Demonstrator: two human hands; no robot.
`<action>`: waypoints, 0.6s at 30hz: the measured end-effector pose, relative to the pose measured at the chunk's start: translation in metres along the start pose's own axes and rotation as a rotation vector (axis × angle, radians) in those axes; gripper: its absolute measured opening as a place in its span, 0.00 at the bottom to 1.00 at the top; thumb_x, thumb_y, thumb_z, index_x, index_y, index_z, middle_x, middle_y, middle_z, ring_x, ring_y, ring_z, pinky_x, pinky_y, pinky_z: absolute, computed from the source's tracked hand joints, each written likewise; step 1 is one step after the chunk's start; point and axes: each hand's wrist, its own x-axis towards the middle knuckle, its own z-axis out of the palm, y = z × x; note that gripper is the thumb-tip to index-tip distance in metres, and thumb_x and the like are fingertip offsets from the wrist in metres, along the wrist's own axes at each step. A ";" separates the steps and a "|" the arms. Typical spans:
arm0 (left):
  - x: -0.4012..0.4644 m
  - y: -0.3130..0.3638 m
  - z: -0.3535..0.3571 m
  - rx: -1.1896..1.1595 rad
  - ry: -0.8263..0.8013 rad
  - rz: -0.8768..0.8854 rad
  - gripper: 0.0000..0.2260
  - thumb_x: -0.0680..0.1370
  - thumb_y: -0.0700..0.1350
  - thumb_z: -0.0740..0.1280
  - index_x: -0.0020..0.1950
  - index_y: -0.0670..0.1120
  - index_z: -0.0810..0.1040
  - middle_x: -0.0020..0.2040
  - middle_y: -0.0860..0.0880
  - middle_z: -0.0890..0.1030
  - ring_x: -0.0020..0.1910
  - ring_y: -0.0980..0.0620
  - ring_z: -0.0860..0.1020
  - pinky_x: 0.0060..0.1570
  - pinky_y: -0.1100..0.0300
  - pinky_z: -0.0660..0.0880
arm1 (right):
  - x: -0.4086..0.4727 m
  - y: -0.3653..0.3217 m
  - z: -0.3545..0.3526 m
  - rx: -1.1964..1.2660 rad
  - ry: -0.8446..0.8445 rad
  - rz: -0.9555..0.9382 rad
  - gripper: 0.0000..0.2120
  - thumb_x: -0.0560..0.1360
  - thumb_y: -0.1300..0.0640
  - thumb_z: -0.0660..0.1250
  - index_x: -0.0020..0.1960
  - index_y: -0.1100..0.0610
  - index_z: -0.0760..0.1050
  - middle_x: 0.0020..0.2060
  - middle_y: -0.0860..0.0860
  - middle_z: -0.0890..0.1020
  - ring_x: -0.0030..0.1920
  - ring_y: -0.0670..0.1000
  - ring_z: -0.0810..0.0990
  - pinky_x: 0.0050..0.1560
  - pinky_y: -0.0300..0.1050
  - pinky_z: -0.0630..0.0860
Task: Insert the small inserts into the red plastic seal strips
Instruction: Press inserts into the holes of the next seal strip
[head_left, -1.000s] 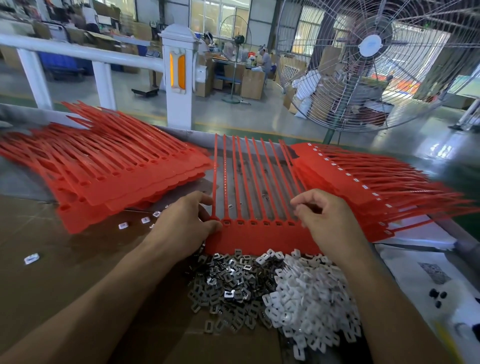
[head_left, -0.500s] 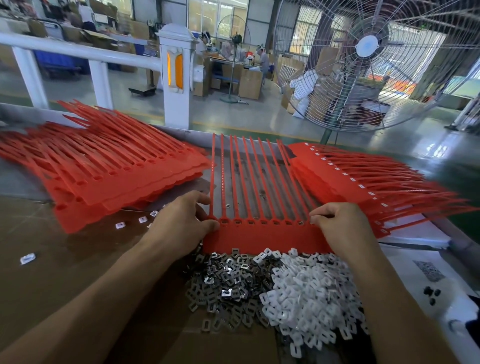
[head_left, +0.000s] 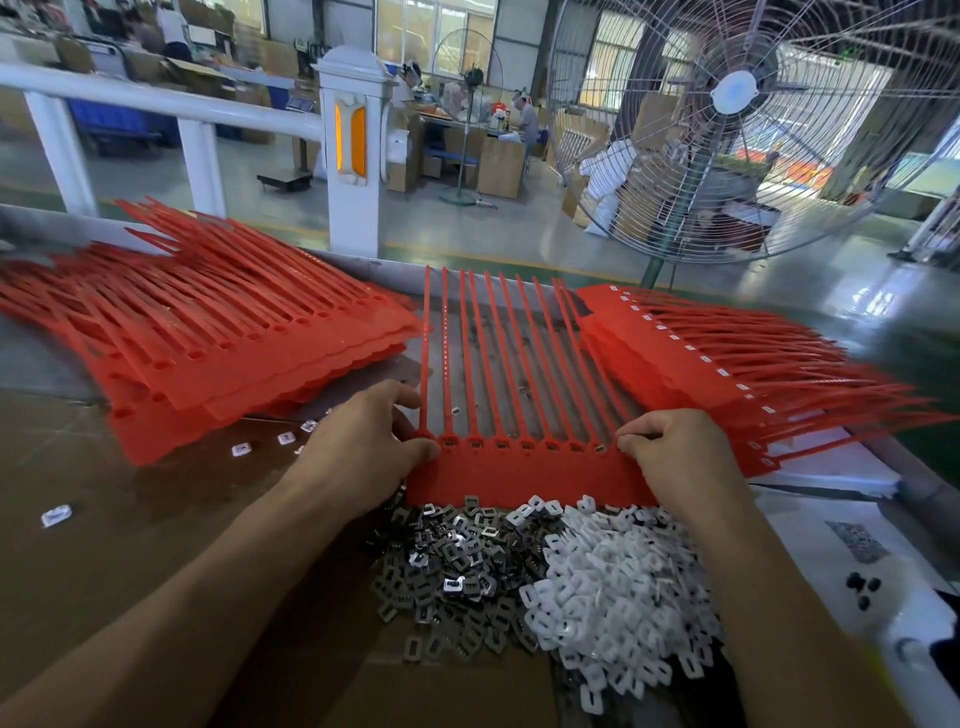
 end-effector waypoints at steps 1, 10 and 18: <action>0.000 0.000 0.000 -0.001 -0.001 0.000 0.23 0.74 0.53 0.77 0.66 0.56 0.75 0.45 0.59 0.81 0.43 0.62 0.79 0.42 0.63 0.74 | 0.000 0.000 0.000 0.000 0.001 0.002 0.05 0.78 0.59 0.73 0.48 0.52 0.88 0.43 0.48 0.86 0.41 0.43 0.79 0.38 0.34 0.68; 0.002 -0.003 0.001 -0.007 -0.002 -0.006 0.23 0.73 0.53 0.77 0.66 0.56 0.74 0.46 0.59 0.81 0.43 0.62 0.79 0.40 0.63 0.73 | 0.002 0.003 -0.003 0.004 0.035 0.031 0.09 0.81 0.60 0.68 0.55 0.54 0.87 0.47 0.47 0.86 0.41 0.42 0.79 0.37 0.35 0.69; 0.002 -0.003 0.001 -0.010 -0.001 -0.009 0.23 0.74 0.53 0.77 0.66 0.56 0.74 0.45 0.59 0.81 0.43 0.61 0.79 0.40 0.63 0.74 | -0.005 -0.006 -0.007 0.073 0.043 -0.013 0.04 0.78 0.54 0.73 0.46 0.49 0.86 0.37 0.40 0.83 0.39 0.40 0.79 0.35 0.36 0.68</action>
